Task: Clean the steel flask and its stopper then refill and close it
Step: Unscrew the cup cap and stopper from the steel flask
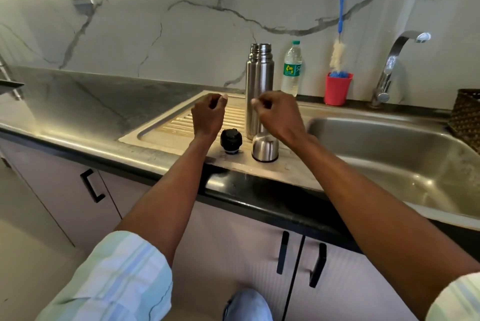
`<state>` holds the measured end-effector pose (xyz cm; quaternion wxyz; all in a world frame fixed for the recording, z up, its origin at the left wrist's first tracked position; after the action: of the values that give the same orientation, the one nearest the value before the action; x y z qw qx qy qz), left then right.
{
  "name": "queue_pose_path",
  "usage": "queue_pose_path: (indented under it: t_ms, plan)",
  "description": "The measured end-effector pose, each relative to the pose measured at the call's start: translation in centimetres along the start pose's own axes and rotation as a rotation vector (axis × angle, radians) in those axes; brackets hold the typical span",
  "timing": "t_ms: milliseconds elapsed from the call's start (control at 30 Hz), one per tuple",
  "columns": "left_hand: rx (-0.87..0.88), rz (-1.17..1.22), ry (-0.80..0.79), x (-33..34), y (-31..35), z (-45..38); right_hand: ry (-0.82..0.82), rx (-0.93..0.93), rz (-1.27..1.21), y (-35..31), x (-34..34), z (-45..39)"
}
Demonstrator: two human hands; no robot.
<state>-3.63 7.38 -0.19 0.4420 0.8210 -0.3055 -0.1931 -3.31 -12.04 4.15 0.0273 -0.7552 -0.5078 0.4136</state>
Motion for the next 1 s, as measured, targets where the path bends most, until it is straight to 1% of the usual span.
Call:
queue_pose_path:
  t_ms: [67,200,300,400,533,667,767,867,1000]
  plan:
    - [0.002,0.024,-0.131,1.1,1.2,0.1,0.116,0.112,0.030,1.7,-1.6,-0.7]
    - [-0.127,0.003,-0.466,2.9,4.6,-0.2,0.197,0.284,0.123,6.0,-2.3,-1.2]
    - [-0.144,-0.022,-0.561,4.2,5.7,-0.6,0.182,0.365,0.170,7.9,-2.3,-1.0]
    - [-0.159,-0.032,-0.552,5.6,5.3,-0.6,0.134,0.385,0.181,8.6,-2.3,-1.0]
    - [-0.102,-0.063,-0.424,6.6,5.4,0.0,0.072,0.396,0.139,8.8,-2.5,-0.8]
    - [-0.056,-0.087,-0.431,7.6,6.6,0.7,-0.014,0.430,-0.114,8.4,-4.3,-1.2]
    - [-0.045,-0.071,-0.439,9.5,8.2,1.1,-0.093,0.447,-0.197,8.7,-6.7,-0.9]
    - [-0.066,-0.008,-0.469,12.2,10.5,2.1,-0.112,0.479,-0.174,10.7,-9.9,0.3]
    - [-0.125,0.120,-0.483,16.4,12.5,4.4,-0.021,0.542,-0.001,15.4,-15.4,2.7]
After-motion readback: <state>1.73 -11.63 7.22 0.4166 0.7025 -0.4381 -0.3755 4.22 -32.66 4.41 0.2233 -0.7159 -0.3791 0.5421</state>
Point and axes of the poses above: each hand's wrist, its own z-axis away from the middle knuckle, its own x-axis out of the palm, y = z × x, the point moved 1 cm from there along -z, towards the middle knuckle, and after that the axes turned 7 degrees about z, right-handed, at the moved point
